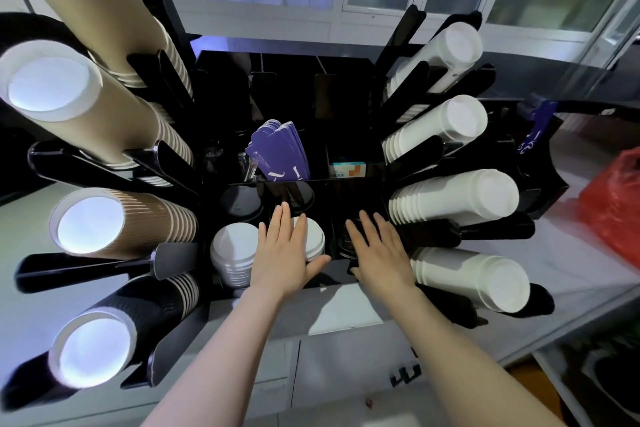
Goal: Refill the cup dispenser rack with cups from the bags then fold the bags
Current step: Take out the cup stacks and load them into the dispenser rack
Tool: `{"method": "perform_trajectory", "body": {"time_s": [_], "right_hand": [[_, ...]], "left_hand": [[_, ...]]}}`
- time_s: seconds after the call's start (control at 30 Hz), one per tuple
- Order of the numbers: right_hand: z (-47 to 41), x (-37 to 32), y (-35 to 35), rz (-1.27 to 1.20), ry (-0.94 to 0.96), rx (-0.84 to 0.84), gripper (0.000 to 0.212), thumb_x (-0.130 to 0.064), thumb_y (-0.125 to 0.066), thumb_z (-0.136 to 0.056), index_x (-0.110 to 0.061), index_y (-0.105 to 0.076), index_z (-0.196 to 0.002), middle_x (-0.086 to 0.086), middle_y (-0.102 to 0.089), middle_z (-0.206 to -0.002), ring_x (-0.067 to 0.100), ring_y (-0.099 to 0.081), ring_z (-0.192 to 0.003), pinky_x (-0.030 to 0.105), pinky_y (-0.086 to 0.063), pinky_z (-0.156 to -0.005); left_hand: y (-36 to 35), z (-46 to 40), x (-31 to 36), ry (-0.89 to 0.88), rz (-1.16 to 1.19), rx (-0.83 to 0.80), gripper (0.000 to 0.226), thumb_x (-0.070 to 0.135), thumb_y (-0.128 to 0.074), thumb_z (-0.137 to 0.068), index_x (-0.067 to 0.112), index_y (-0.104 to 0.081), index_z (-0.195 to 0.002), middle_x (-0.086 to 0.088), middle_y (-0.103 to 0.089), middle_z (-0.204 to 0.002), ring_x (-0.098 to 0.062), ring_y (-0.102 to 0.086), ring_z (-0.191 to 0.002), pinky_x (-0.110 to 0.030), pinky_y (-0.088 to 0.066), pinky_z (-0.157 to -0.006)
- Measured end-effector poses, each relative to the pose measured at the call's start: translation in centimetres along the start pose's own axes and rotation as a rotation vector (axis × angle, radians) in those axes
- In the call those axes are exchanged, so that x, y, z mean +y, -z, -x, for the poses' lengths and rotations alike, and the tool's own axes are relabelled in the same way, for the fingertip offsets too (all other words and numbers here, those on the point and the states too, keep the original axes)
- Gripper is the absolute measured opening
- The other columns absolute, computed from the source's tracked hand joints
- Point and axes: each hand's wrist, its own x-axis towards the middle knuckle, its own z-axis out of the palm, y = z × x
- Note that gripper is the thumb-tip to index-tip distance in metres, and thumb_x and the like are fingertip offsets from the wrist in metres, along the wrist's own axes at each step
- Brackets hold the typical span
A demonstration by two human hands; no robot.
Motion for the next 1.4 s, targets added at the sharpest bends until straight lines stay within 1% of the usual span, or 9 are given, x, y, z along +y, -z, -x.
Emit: {"method": "perform_trajectory", "body": {"time_s": [0.13,0.27,0.33,0.47,0.57,0.77,1.1,1.27,1.4], "right_hand": [[-0.2,-0.1,0.5,0.023,-0.003,0.042,0.085,-0.029,-0.058,-0.089,-0.012,-0.004,-0.153,0.013,-0.021,-0.150,0.031,-0.021,-0.136,0.042,-0.001,-0.117],[0.0,0.0,1.0,-0.085,-0.005,0.007,0.088,-0.027,-0.060,-0.087,-0.015,-0.004,-0.153,0.012,-0.017,-0.156,0.029,-0.014,-0.144,0.039,0.001,-0.119],[0.4,0.1,1.0,-0.165,-0.004,0.033,0.076,-0.018,-0.056,-0.086,-0.016,-0.017,-0.151,0.012,-0.019,-0.157,0.028,-0.014,-0.145,0.037,-0.002,-0.119],[1.3,0.4,0.4,-0.162,0.042,0.099,0.063,-0.010,-0.052,-0.083,-0.017,-0.036,-0.144,0.003,-0.042,-0.142,0.023,-0.037,-0.130,0.034,-0.010,-0.117],[1.1,0.3,0.5,-0.156,0.035,0.071,0.068,-0.008,-0.051,-0.085,-0.021,-0.030,-0.149,0.000,-0.037,-0.148,0.021,-0.028,-0.138,0.036,-0.004,-0.118],[1.7,-0.2,0.9,-0.146,0.074,0.014,0.064,-0.010,-0.049,-0.087,-0.025,-0.035,-0.147,0.003,-0.036,-0.148,0.027,-0.029,-0.134,0.039,-0.022,-0.110],[1.9,-0.1,1.1,-0.274,-0.038,-0.086,0.071,-0.004,-0.046,-0.088,-0.021,-0.021,-0.153,0.006,-0.019,-0.159,0.027,-0.016,-0.146,0.035,-0.013,-0.118],[2.7,-0.7,1.0,-0.261,-0.040,-0.071,0.082,-0.001,-0.046,-0.086,-0.029,-0.009,-0.153,0.004,0.004,-0.162,0.028,0.003,-0.147,0.040,-0.005,-0.119],[2.8,-0.8,1.2,-0.209,-0.015,-0.129,0.079,-0.005,-0.045,-0.087,-0.029,-0.011,-0.153,0.005,-0.008,-0.161,0.029,-0.006,-0.147,0.043,-0.005,-0.119]], "left_hand": [[0.2,0.0,0.1,-0.004,0.005,-0.009,0.083,0.066,-0.034,-0.089,0.016,-0.011,-0.152,-0.015,0.011,-0.159,-0.026,0.016,-0.146,-0.046,0.004,-0.116],[0.3,0.0,0.0,-0.003,-0.006,-0.018,0.083,0.067,-0.033,-0.089,0.017,-0.011,-0.152,-0.015,0.011,-0.159,-0.027,0.016,-0.145,-0.046,0.004,-0.116],[0.2,0.0,0.0,0.001,-0.017,-0.019,0.083,0.067,-0.032,-0.089,0.017,-0.011,-0.152,-0.016,0.011,-0.159,-0.027,0.016,-0.146,-0.046,0.003,-0.116],[0.1,0.0,0.1,0.002,-0.021,-0.019,0.083,0.068,-0.033,-0.089,0.018,-0.011,-0.152,-0.016,0.010,-0.159,-0.027,0.015,-0.146,-0.046,0.003,-0.116],[0.1,0.0,0.0,0.000,-0.022,-0.009,0.082,0.067,-0.034,-0.089,0.018,-0.013,-0.152,-0.016,0.009,-0.159,-0.027,0.013,-0.146,-0.046,0.002,-0.116],[0.4,0.0,0.1,0.002,-0.025,-0.022,0.081,0.067,-0.033,-0.090,0.019,-0.012,-0.152,-0.013,0.005,-0.160,-0.026,0.011,-0.146,-0.046,0.002,-0.116],[1.6,3.4,0.4,-0.037,0.062,0.037,0.074,0.042,-0.051,-0.091,0.019,-0.014,-0.151,-0.005,-0.001,-0.161,-0.025,0.001,-0.147,-0.044,-0.003,-0.116],[2.9,5.3,0.2,-0.060,0.101,0.056,0.072,0.035,-0.053,-0.091,0.018,-0.015,-0.151,-0.004,-0.005,-0.160,-0.024,0.000,-0.147,-0.045,-0.004,-0.117],[3.1,6.7,0.3,-0.061,0.105,0.037,0.071,0.036,-0.052,-0.092,0.020,-0.015,-0.151,-0.002,-0.003,-0.161,-0.022,0.001,-0.147,-0.044,-0.003,-0.117]]}}
